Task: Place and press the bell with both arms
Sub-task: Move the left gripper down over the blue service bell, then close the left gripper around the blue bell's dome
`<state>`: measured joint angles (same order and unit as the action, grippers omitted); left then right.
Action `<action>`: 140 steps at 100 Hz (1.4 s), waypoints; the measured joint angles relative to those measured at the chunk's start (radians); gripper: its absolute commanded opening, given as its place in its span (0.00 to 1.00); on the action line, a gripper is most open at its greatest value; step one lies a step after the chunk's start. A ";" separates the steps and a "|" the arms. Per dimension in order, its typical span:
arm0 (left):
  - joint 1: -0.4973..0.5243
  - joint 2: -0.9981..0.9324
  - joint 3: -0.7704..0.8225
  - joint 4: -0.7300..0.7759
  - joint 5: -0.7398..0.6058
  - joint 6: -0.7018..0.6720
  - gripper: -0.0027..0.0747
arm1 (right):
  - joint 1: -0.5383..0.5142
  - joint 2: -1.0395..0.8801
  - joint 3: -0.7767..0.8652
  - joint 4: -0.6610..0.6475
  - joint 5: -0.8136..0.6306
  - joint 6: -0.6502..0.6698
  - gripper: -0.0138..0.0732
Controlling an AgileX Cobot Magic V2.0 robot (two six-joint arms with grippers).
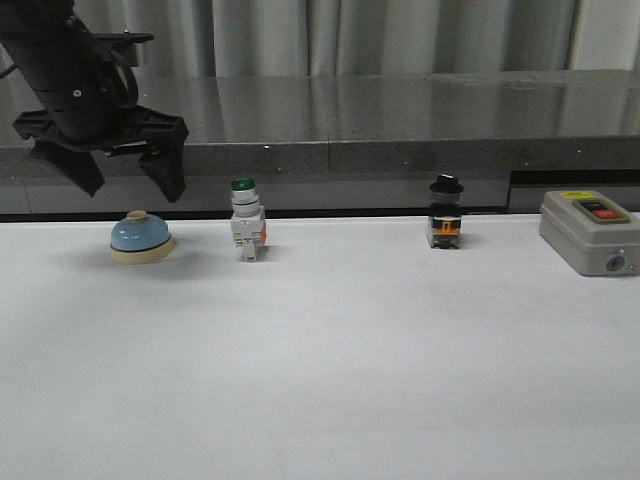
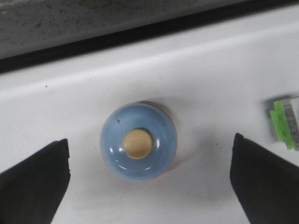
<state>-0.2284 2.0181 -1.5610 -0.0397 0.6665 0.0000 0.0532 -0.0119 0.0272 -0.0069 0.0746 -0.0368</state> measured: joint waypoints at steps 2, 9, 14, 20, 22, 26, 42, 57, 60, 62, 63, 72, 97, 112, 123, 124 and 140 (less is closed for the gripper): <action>0.000 0.000 0.000 0.002 0.002 0.000 0.89 | 0.000 0.000 0.000 0.000 0.000 0.000 0.09; 0.000 0.000 0.000 0.002 0.004 0.000 0.89 | 0.000 0.000 0.000 0.000 0.000 0.000 0.09; 0.000 0.000 0.000 0.002 0.006 0.000 0.89 | 0.000 0.000 0.000 0.000 0.000 0.000 0.09; 0.000 0.000 0.000 0.002 0.006 0.000 0.89 | 0.000 0.000 0.000 0.000 0.000 0.000 0.09; 0.000 0.000 0.000 0.002 0.007 0.000 0.89 | 0.000 0.000 0.000 0.000 0.000 0.000 0.09; 0.000 0.000 0.000 0.002 0.010 0.000 0.89 | 0.000 0.000 0.000 0.000 0.000 0.000 0.09; 0.000 0.000 0.000 0.014 0.019 0.000 0.89 | 0.000 0.000 0.000 0.000 0.000 0.000 0.09; 0.000 0.000 0.000 0.048 0.017 0.000 0.89 | 0.000 0.000 0.000 0.000 0.000 0.000 0.09; 0.000 0.000 0.000 0.053 0.015 0.000 0.89 | 0.000 0.000 0.000 0.000 0.000 0.000 0.09; 0.000 0.000 0.000 0.055 0.012 0.000 0.89 | 0.000 0.000 0.000 0.000 0.000 0.000 0.09; 0.000 0.000 0.000 0.054 0.012 0.000 0.89 | 0.000 0.000 0.000 0.000 0.000 0.000 0.09; 0.000 0.000 0.000 0.059 0.007 0.000 0.89 | 0.000 0.000 0.000 0.000 0.000 0.000 0.09; 0.000 0.029 -0.001 0.064 -0.015 0.000 0.89 | 0.000 0.000 0.000 0.000 0.000 0.000 0.09; 0.000 0.033 -0.001 0.068 -0.057 0.000 0.89 | 0.000 0.000 0.000 0.000 0.000 0.000 0.09; 0.000 0.033 -0.001 0.070 -0.063 0.000 0.89 | 0.000 0.000 0.000 0.000 0.000 0.000 0.09; 0.000 0.035 -0.001 0.070 -0.063 0.000 0.89 | 0.000 0.000 0.000 0.000 0.000 0.000 0.09; 0.000 0.069 -0.001 0.072 -0.066 0.006 0.89 | 0.000 0.000 0.000 0.000 0.000 0.000 0.09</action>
<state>-0.2284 2.0874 -1.5618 0.0322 0.6005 0.0057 0.0532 -0.0119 0.0272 -0.0069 0.0746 -0.0368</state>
